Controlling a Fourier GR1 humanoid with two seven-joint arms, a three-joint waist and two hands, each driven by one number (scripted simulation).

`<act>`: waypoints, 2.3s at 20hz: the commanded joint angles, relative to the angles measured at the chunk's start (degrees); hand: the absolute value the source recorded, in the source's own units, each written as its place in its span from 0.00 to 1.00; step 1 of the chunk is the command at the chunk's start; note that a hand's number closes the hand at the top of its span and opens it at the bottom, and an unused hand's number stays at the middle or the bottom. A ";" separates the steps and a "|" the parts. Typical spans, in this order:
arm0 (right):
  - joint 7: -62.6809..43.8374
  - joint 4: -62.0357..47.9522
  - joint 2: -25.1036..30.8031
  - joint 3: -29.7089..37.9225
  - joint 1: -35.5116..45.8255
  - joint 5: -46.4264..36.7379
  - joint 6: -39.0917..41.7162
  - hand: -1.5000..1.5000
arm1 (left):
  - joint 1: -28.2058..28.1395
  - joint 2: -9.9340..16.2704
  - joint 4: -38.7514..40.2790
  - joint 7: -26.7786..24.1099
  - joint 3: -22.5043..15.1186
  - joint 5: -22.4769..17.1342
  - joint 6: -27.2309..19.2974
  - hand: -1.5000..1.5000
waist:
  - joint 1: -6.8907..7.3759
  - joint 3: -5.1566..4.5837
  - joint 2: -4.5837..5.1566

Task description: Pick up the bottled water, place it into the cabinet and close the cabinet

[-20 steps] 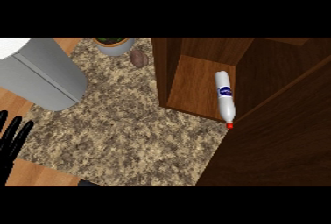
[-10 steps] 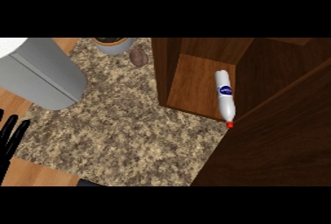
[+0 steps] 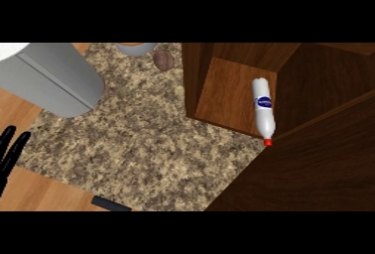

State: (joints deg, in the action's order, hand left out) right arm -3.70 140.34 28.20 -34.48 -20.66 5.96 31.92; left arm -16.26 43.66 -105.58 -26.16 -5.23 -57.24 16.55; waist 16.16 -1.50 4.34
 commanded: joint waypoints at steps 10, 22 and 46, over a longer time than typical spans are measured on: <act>-11.52 -6.30 -6.63 2.72 11.94 1.16 -5.45 1.00 | 0.67 0.85 0.94 0.81 0.50 -0.66 1.25 0.00 | 0.23 0.14 -0.44; -22.43 -22.74 -14.41 7.87 30.77 4.58 -8.63 1.00 | 2.06 0.40 2.91 0.90 0.97 -1.47 1.68 0.00 | -0.36 0.49 -0.85; -24.17 -65.61 -28.20 25.15 71.93 2.24 -42.02 0.00 | -0.55 0.25 5.81 0.89 2.74 -3.03 4.05 0.00 | -4.19 1.45 -1.82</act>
State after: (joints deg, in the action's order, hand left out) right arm -31.69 83.20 -0.02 -16.39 42.99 7.48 -3.02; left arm -16.34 43.65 -99.27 -25.71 -2.61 -59.96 20.52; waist 11.69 0.03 1.36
